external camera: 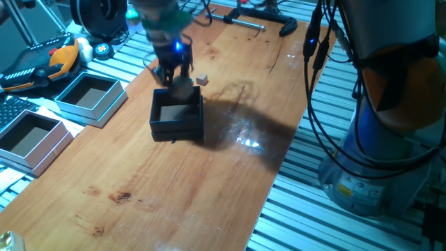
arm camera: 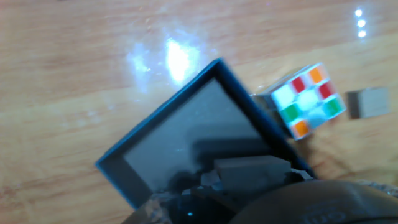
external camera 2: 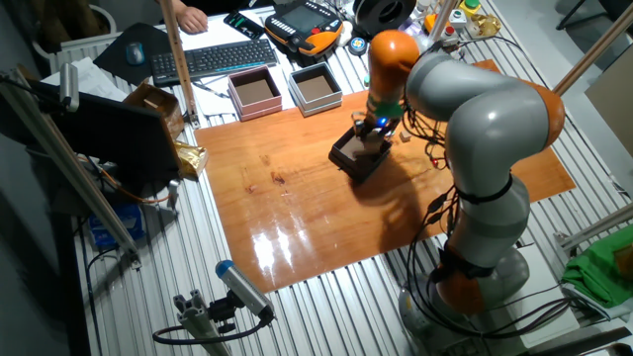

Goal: Take everything out of the gift box

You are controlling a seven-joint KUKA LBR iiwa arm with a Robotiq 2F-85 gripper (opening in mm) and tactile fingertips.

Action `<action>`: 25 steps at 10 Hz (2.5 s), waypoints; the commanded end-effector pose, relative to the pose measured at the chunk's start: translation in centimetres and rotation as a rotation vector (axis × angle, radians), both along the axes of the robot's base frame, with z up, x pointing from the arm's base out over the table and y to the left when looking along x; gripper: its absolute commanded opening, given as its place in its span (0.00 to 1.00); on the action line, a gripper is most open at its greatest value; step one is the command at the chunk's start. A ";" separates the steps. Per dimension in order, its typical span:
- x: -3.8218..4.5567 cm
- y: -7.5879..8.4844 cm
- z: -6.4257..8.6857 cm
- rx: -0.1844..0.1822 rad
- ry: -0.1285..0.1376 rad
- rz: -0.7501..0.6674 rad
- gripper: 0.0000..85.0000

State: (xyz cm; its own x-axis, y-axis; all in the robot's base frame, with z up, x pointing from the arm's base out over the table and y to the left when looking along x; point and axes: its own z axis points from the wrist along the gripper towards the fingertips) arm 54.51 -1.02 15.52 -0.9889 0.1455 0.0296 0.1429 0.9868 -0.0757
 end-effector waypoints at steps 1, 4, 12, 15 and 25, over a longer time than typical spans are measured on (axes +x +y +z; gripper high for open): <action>0.35 -1.1 1.8 -0.007 0.005 0.019 0.01; 1.78 -5.0 1.9 -0.056 -0.010 0.110 0.01; 3.71 -10.7 -4.5 -0.014 -0.076 0.233 0.02; 3.52 -10.3 -4.2 -0.024 -0.062 0.174 0.59; 1.94 -2.0 0.5 -0.029 0.010 0.071 0.01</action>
